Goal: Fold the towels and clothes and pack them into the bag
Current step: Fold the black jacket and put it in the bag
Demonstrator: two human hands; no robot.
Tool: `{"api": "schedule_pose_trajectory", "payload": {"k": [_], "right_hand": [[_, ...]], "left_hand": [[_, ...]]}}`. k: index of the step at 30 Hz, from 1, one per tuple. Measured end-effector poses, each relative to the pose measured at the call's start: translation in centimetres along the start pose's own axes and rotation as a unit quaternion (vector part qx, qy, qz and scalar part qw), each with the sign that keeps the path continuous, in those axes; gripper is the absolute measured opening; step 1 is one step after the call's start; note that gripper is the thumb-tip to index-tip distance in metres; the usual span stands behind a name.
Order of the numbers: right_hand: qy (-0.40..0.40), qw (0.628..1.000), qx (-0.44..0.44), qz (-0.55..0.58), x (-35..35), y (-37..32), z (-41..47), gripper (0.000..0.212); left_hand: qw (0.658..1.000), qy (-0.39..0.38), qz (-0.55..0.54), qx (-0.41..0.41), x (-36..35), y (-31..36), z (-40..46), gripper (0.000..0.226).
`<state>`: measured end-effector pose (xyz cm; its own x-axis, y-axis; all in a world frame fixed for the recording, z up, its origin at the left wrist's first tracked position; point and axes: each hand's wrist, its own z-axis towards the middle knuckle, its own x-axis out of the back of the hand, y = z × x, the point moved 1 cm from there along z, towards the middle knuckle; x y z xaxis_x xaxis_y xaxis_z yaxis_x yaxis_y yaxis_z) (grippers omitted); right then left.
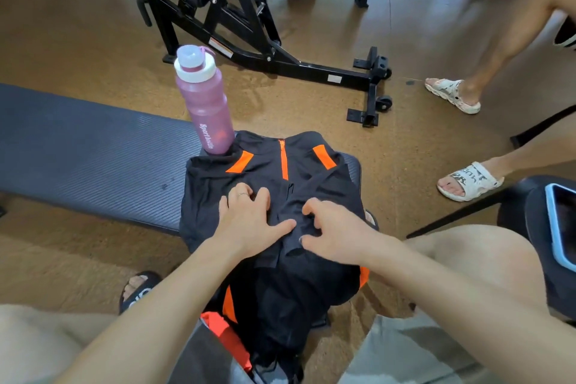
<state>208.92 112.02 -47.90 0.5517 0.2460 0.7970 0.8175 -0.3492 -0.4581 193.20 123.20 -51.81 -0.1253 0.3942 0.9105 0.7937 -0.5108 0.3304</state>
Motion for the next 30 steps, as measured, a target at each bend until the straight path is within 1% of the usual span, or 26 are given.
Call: {"api": "schedule_pose_trajectory", "payload": {"k": [2, 4, 5, 7, 9, 10, 11, 13, 14, 16, 17, 18, 19, 20, 21, 22, 23, 25, 26, 28, 29, 30], "right_hand": [[0.036, 0.994, 0.031, -0.095, -1.0, -0.8, -0.7, 0.051], [0.052, 0.980, 0.030, -0.190, -1.7, -1.1, -1.6, 0.058], [0.050, 0.973, 0.019, -0.224, -1.8, -1.0, -2.1, 0.061], [0.061, 0.961, -0.017, -0.269, -1.8, 0.0, -2.8, 0.064], [0.060, 0.960, -0.065, -0.265, -1.3, 0.8, -3.4, 0.062], [0.045, 0.965, -0.081, -0.244, -1.1, 1.0, -3.4, 0.056], [0.034, 0.972, -0.081, -0.219, -0.9, 1.1, -3.4, 0.045], [0.022, 0.985, -0.060, -0.163, -0.4, 0.8, -3.1, 0.024], [0.021, 0.991, -0.053, -0.120, -0.1, 0.6, -2.9, 0.020], [0.021, 0.997, -0.069, 0.017, 0.3, -0.4, -2.2, 0.016], [0.030, 0.991, -0.084, 0.103, 0.4, -1.2, -1.8, 0.014], [0.041, 0.975, -0.105, 0.193, 0.3, -1.9, -1.3, 0.012], [0.052, 0.949, -0.128, 0.284, 0.0, -2.8, -0.9, 0.011], [0.063, 0.922, -0.150, 0.352, -0.6, -3.5, -0.6, 0.011], [0.067, 0.905, -0.161, 0.389, -1.3, -4.1, -0.5, 0.012], [0.063, 0.904, -0.160, 0.391, -2.2, -4.4, -0.4, 0.013], [0.049, 0.907, -0.156, 0.388, -3.2, -4.7, -0.4, 0.013], [0.023, 0.906, -0.156, 0.394, -4.7, -4.8, -0.6, 0.014], [0.017, 0.899, -0.164, 0.406, -5.2, -4.6, -0.6, 0.016], [0.002, 0.882, -0.170, 0.439, -5.6, -4.0, -0.7, 0.021], [-0.020, 0.880, -0.160, 0.446, -5.6, -3.8, -0.9, 0.023], [-0.055, 0.886, -0.140, 0.439, -5.5, -3.6, -1.1, 0.025]], "left_hand": [[1.000, -0.002, 0.018, 0.006, -0.2, 0.3, -0.1, 0.040], [1.000, -0.006, 0.018, 0.015, -0.3, 0.4, 0.0, 0.025], [1.000, -0.011, 0.015, 0.017, -0.3, 0.5, 0.1, 0.021], [0.999, -0.021, 0.016, 0.018, -0.4, 0.6, 0.3, 0.020], [0.999, -0.022, 0.021, 0.016, -0.5, 0.5, 0.3, 0.020], [0.999, -0.021, 0.024, 0.015, -0.6, 0.5, 0.3, 0.019], [0.999, -0.020, 0.027, 0.014, -0.6, 0.4, 0.3, 0.019], [0.999, -0.019, 0.031, 0.010, -0.5, 0.4, 0.4, 0.020], [0.999, -0.016, 0.032, 0.009, -0.4, 0.4, 0.4, 0.022], [0.999, 0.011, 0.034, 0.007, 0.3, 0.5, 0.4, 0.029], [0.998, 0.036, 0.042, 0.006, 0.6, 0.4, 0.3, 0.034], [0.997, 0.063, 0.048, 0.003, 1.0, 0.5, 0.3, 0.039], [0.996, 0.073, 0.047, -0.002, 1.3, 0.6, 0.3, 0.043], [0.998, 0.060, 0.013, 0.001, 1.5, 0.8, 0.3, 0.046], [0.998, 0.029, -0.045, 0.016, 1.7, 0.9, 0.3, 0.048], [0.994, -0.012, -0.098, 0.039, 1.7, 1.0, 0.4, 0.049], [0.990, -0.048, -0.121, 0.051, 1.6, 0.9, 0.4, 0.048], [0.993, -0.085, -0.077, 0.028, 1.4, 0.7, 0.4, 0.042], [0.994, -0.089, -0.058, 0.020, 1.3, 0.5, 0.4, 0.036], [0.994, -0.086, -0.059, 0.011, 1.0, 0.2, 0.6, 0.029], [0.995, -0.080, -0.065, 0.007, 1.0, 0.2, 0.6, 0.028], [0.995, -0.072, -0.069, 0.009, 1.2, 0.2, 0.6, 0.028]]}}
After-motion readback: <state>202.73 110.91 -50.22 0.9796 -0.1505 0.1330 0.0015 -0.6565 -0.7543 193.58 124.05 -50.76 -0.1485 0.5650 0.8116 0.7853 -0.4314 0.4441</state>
